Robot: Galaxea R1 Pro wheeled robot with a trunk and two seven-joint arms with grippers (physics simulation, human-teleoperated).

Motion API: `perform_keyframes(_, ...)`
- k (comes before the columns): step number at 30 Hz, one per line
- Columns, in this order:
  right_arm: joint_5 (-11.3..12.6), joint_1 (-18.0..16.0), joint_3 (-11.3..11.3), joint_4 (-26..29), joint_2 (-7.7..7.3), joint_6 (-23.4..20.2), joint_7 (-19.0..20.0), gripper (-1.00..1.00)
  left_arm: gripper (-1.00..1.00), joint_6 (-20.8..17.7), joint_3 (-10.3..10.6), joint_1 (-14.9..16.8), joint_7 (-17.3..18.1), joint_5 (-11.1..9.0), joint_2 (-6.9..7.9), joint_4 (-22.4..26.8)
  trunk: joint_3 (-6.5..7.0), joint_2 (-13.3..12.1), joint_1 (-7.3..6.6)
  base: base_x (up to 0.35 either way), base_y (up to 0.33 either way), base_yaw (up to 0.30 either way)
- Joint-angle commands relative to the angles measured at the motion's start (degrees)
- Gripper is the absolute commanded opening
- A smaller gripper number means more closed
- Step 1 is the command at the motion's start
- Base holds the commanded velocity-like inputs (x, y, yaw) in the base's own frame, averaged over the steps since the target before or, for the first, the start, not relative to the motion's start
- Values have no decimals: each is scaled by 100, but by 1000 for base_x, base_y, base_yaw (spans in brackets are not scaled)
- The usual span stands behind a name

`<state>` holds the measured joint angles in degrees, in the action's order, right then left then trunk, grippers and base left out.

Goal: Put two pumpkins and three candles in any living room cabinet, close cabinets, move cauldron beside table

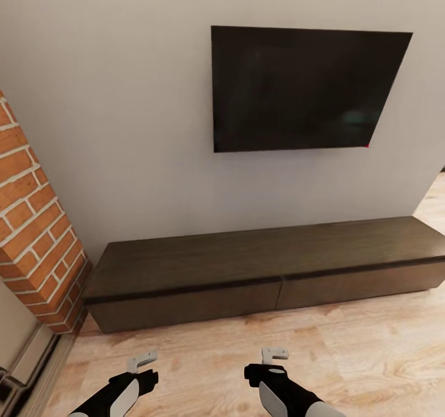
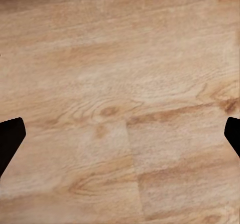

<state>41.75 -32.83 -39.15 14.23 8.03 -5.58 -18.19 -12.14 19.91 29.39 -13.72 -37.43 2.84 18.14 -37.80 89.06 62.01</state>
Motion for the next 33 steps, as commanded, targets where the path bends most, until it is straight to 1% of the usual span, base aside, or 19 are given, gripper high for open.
perform_keyframes(1, 26, -4, -48, 13, -3, -32, -43, 100, 100, -26, 48, 0, -43, -49, 5, 16, -5, 3, 1, 58, 0, 139)
perform_keyframes(11, 26, -4, -41, 11, -8, -24, -43, 100, 100, -26, 52, -1, -43, -45, -2, 15, -5, 3, 1, 12, 0, 254)
perform_keyframes(17, 26, -4, -37, 12, -41, 48, -36, 100, 100, -27, 56, -2, 18, -41, -1, 20, -5, 3, 1, 0, 0, 77)
perform_keyframes(19, 31, -4, -34, 14, -50, 240, -31, 100, 100, -35, 58, 0, 56, -38, 2, 25, -5, 3, 1, 0, 0, 16)
perform_keyframes(21, 51, -4, -26, 39, -53, 414, 9, 100, 100, -41, 58, 1, 148, -35, 6, 50, -5, 3, 1, 0, 0, 7)
perform_keyframes(24, 109, -4, 12, 74, -60, 609, 388, 100, 100, -88, 53, 4, 577, -36, 62, 90, -5, 3, 1, 0, 0, 3)
perform_keyframes(25, 135, -4, 35, 82, -83, 640, 660, 100, 100, -128, 51, 13, 851, -43, 129, 133, -5, 3, 1, 0, 0, 1)
perform_keyframes(26, 182, -4, 67, 85, -128, 651, 966, 100, 100, -209, 48, 28, 1162, -53, 225, 217, -5, 3, 1, 0, 0, 0)
perform_keyframes(27, 277, -4, 143, 89, -177, 648, 1323, 100, 100, -436, 45, 42, 1536, -76, 375, 389, -5, 3, 1, 0, 0, 0)
perform_keyframes(28, 394, -4, 241, 92, -227, 642, 1638, 100, 100, -748, 43, 51, 1876, -113, 533, 605, -5, 3, 1, 0, 0, 0)
perform_keyframes(29, 461, -4, 301, 93, -258, 639, 1779, 100, 100, -926, 41, 54, 2037, -138, 614, 731, -5, 3, 1, 0, 0, 0)
perform_keyframes(31, 771, -4, 581, 99, -399, 629, 2268, 100, 100, -1612, -21, 62, 2578, -285, 916, 1249, -5, 3, 1, 0, 0, 0)
perform_keyframes(33, 1059, -4, 861, 103, -558, 625, 2618, 100, 100, -2044, -205, 65, 2891, -436, 1140, 1633, -5, 3, 1, 0, 0, 0)
